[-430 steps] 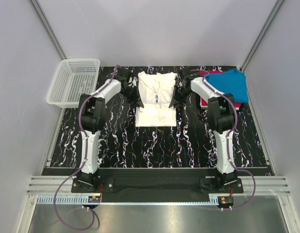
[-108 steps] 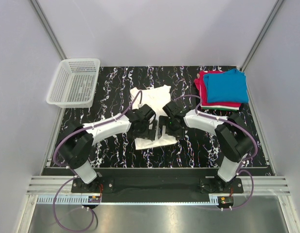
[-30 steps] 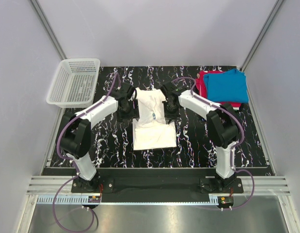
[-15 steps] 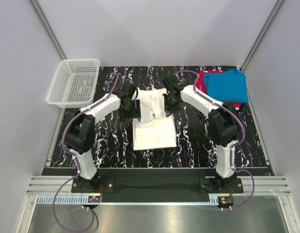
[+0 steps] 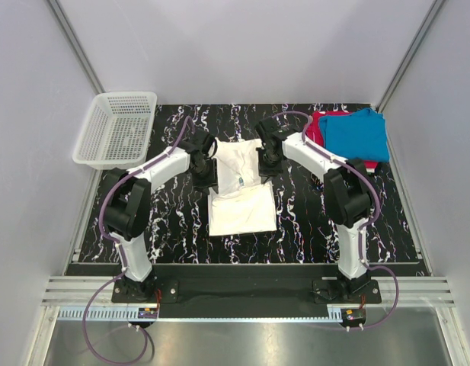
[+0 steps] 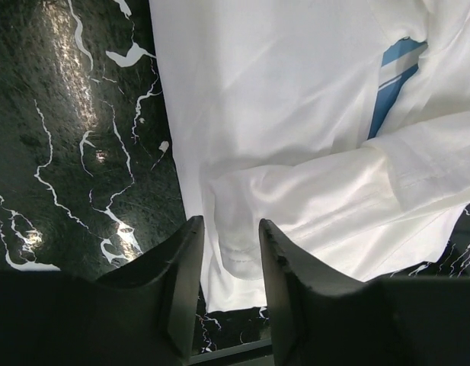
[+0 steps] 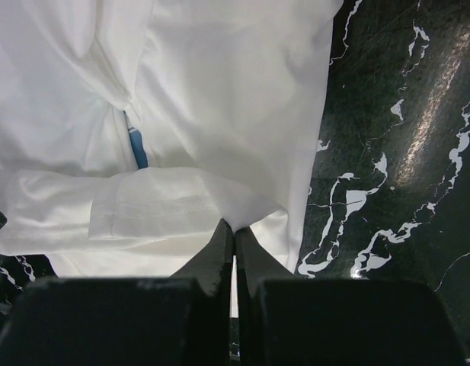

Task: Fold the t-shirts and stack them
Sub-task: Fold the tshirt

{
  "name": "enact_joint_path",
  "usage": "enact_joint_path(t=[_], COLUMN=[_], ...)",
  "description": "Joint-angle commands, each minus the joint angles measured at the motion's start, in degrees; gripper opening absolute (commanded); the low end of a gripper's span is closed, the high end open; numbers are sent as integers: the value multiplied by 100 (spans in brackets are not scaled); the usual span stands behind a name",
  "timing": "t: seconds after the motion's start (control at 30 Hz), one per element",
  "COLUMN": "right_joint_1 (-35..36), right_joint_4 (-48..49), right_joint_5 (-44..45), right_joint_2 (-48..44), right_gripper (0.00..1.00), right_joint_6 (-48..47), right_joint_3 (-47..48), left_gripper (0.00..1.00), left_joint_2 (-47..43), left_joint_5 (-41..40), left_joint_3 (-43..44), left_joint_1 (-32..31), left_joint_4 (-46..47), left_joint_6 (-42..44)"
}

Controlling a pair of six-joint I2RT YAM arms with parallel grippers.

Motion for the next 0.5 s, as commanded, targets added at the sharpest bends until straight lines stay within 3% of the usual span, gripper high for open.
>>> enact_joint_path(t=[0.0, 0.47], right_joint_1=[-86, -130], right_joint_4=[-35, -43], right_joint_5=[-97, -194], right_joint_2=[99, 266], right_gripper=[0, 0], right_joint_6=[-72, -63], right_joint_3=[299, 307], left_gripper=[38, 36], left_joint_2=[-2, 33], left_joint_5=[216, 366], left_joint_3=[156, 139], left_joint_1=[10, -78], left_joint_4=[44, 18], left_joint_6=[18, 1])
